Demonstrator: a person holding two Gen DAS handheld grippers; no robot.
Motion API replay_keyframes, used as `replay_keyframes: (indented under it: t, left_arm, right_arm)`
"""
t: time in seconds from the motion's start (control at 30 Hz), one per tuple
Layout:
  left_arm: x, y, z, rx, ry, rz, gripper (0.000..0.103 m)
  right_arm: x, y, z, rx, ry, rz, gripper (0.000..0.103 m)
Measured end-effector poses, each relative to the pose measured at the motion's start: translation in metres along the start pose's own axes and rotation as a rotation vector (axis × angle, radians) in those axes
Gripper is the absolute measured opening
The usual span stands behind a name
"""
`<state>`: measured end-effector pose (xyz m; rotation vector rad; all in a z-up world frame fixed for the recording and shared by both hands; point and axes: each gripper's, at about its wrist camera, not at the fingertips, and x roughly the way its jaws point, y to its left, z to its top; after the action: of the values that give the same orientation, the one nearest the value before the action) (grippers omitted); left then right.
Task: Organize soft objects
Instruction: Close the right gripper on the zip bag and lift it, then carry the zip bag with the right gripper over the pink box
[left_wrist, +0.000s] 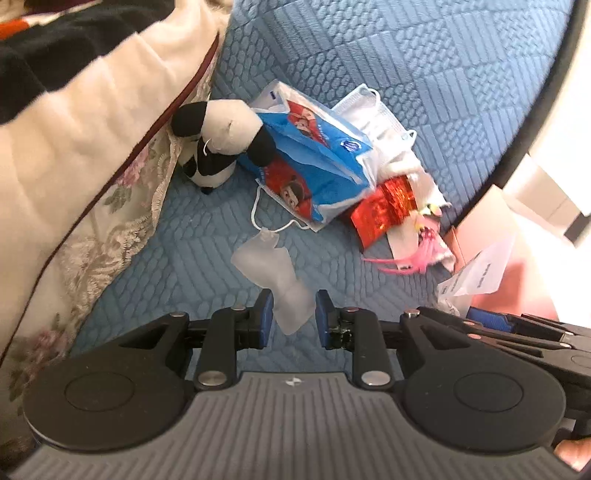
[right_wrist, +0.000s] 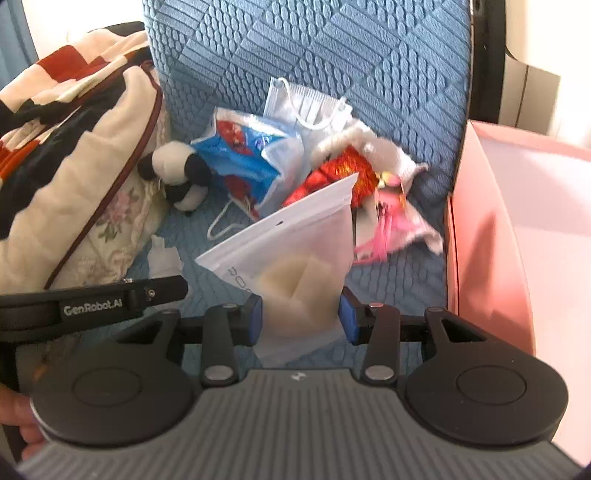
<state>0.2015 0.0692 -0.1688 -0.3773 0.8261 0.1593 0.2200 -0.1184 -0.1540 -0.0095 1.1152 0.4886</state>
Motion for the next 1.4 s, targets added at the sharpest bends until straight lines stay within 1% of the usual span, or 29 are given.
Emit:
replay_keyframes:
  t: [0.13, 0.3, 0.37, 0.6, 0.7, 0.8, 1.07, 1.17, 1.2, 1.27, 1.4]
  left_arm:
    - [-0.011, -0.003, -0.007, 0.025, -0.014, 0.004, 0.029]
    - [-0.02, 0.001, -0.015, -0.016, -0.001, -0.002, 0.029]
    - [-0.025, 0.001, -0.019, -0.018, 0.001, -0.01, 0.029]
    - [-0.043, -0.009, -0.03, 0.026, -0.018, -0.025, 0.029]
    - [-0.049, -0.009, -0.03, 0.033, -0.035, -0.02, 0.029]
    - [-0.054, -0.005, -0.026, 0.002, -0.032, -0.049, 0.029]
    - [-0.08, -0.011, -0.025, 0.01, -0.049, -0.077, 0.029]
    - [-0.095, -0.017, -0.022, 0.003, -0.056, -0.108, 0.029]
    - [-0.1, -0.018, -0.021, -0.012, -0.053, -0.13, 0.029]
    - [-0.109, -0.025, -0.018, -0.021, -0.055, -0.167, 0.029]
    - [-0.124, -0.049, -0.014, 0.023, -0.075, -0.167, 0.029]
  right_arm:
    - [-0.006, 0.004, -0.01, -0.001, 0.008, -0.007, 0.045]
    - [-0.018, 0.009, -0.019, -0.008, -0.001, -0.016, 0.045]
    - [-0.023, 0.009, -0.023, -0.003, -0.004, -0.017, 0.045]
    - [-0.049, 0.009, -0.045, -0.008, -0.02, -0.045, 0.045]
    - [-0.06, 0.013, -0.051, -0.033, -0.035, -0.074, 0.045]
    - [-0.072, 0.018, -0.052, -0.046, -0.065, -0.074, 0.045]
    - [-0.096, 0.026, -0.055, -0.033, -0.089, -0.048, 0.045]
    - [-0.11, 0.024, -0.053, -0.02, -0.105, -0.04, 0.045]
    - [-0.114, 0.023, -0.052, -0.015, -0.109, -0.035, 0.045]
    - [-0.124, 0.02, -0.048, -0.009, -0.123, -0.03, 0.045]
    - [-0.143, 0.013, -0.04, -0.013, -0.143, -0.032, 0.045]
